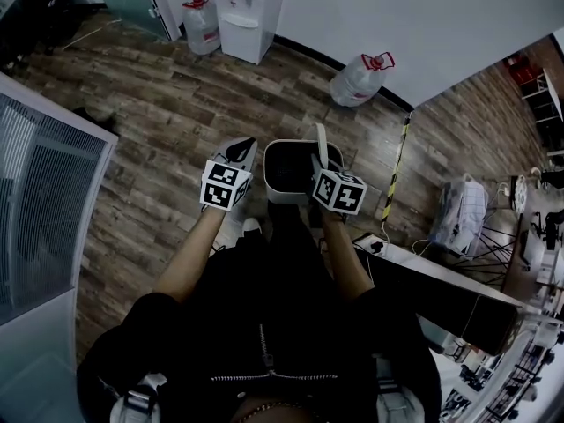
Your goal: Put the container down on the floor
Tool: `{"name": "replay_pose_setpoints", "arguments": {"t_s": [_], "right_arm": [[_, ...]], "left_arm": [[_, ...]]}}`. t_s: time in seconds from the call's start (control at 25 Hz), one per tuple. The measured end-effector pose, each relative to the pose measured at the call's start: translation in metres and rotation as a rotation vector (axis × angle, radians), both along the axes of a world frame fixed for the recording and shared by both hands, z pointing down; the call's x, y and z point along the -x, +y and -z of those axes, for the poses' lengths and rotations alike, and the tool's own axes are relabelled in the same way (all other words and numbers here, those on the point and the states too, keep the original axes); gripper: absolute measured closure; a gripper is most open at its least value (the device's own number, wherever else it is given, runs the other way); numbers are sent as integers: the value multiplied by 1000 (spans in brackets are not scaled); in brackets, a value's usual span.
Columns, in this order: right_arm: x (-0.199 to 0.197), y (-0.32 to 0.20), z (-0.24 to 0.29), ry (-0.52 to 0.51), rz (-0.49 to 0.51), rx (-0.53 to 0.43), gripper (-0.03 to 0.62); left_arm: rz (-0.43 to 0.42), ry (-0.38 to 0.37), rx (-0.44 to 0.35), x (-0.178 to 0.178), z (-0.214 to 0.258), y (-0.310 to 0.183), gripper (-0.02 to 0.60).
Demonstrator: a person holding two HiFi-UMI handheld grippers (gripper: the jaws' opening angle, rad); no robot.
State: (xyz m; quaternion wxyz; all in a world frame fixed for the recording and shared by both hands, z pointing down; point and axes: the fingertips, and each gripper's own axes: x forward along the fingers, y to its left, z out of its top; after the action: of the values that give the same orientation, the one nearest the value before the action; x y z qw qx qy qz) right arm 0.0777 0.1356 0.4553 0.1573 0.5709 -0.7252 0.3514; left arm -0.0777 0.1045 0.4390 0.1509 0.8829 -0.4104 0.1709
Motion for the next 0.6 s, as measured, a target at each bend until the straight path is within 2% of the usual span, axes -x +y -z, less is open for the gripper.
{"name": "replay_pose_setpoints", "arguments": {"t_s": [0.32,0.6], "right_arm": [[-10,-39,-9,-20,1,6,569],[-25,-96,-9,-28,11,4,569]], "left_arm": [[18,-9,-6,-7,-2,-42,566],[36,-22,7,-19,-5,-91,566]]}}
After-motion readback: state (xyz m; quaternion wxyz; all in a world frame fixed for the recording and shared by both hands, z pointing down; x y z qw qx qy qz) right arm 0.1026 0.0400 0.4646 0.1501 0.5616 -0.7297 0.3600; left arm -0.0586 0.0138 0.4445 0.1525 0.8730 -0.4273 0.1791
